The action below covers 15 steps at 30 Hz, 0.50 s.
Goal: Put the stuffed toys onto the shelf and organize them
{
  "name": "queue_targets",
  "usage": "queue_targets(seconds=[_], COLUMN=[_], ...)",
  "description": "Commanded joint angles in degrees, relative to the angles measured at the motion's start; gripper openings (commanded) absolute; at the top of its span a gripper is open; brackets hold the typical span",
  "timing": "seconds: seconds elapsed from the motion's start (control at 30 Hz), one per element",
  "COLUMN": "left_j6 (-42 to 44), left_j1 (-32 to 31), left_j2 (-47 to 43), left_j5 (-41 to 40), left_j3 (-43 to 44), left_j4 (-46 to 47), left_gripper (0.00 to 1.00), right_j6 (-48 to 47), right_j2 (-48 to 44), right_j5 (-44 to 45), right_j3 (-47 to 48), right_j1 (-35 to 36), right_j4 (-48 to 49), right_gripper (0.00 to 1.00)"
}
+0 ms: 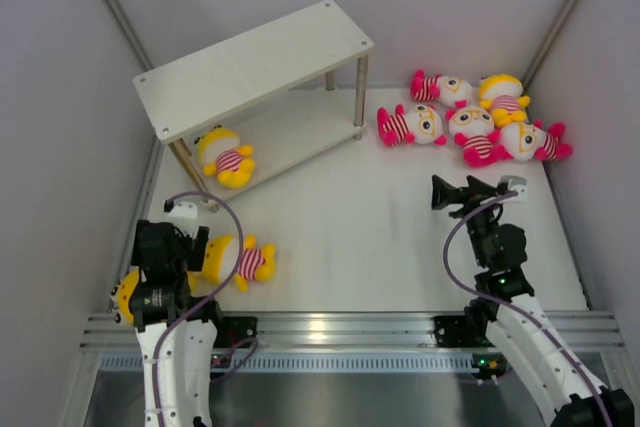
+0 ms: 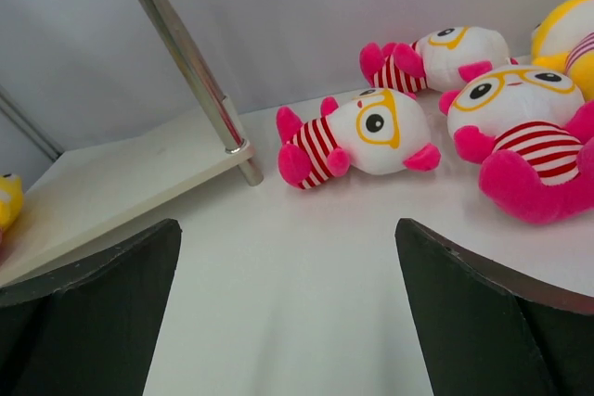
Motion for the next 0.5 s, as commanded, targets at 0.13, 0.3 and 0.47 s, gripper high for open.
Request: queue_targets(seconds=[0.13,0.3,0.47], left_j6=[-3.4,1.0,-1.3], left_j1=[0.3,1.2,2.7], left_j2=[0.0,1.9,3.7], left_j5=[-6.9,-2.7,2.0], left_j3=[1.9,4.6,10.2], left_j4=[3.4,0.5,-2.5], left_gripper=[0.99,0.99,0.99], right_j6=[2.7,5.3,9.0], right_j2=[5.4,15.5,37.1], right_j5=[4.8,10.4,12.7], right_j3=[8.0,18.8,37.6], right_j1=[0.9,0.9,-2.1], right_j4=[-7.1,-19.5,-40.1], right_gripper=[0.99,0.99,0.99])
